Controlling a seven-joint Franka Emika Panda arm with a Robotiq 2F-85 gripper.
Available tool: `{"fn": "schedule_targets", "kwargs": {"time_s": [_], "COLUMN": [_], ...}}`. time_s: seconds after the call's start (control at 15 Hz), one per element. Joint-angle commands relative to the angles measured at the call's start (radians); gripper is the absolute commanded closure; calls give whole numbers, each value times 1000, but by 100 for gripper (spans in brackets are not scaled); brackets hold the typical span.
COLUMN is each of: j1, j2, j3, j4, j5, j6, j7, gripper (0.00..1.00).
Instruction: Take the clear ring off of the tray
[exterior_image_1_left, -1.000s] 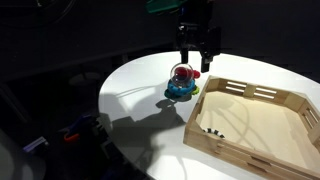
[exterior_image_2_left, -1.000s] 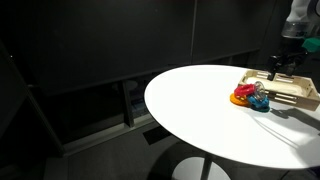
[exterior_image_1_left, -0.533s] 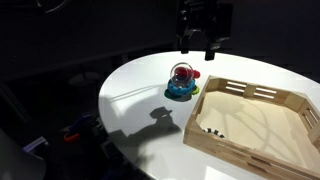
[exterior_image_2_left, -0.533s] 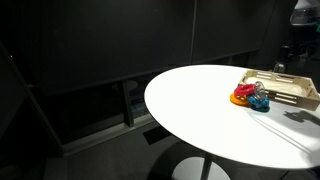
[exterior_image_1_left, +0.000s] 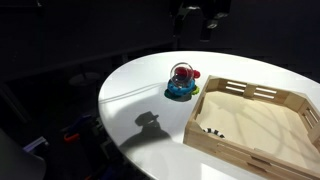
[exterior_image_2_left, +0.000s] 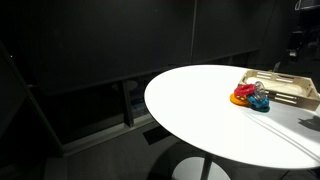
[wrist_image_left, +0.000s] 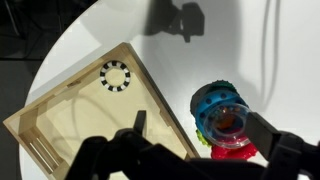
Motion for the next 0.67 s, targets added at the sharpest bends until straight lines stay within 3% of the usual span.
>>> {"fn": "schedule_targets", "kwargs": {"time_s": [0.0, 0.33, 0.6], "j1": [14, 26, 21], "j2": [-75, -134, -117], "j3": [-9, -15, -5], "j4": [-17, -35, -21], "j5": [50, 99, 87], "j6": [-24, -17, -9], "j7": [-113, -205, -177], "gripper": [0, 0, 0]}}
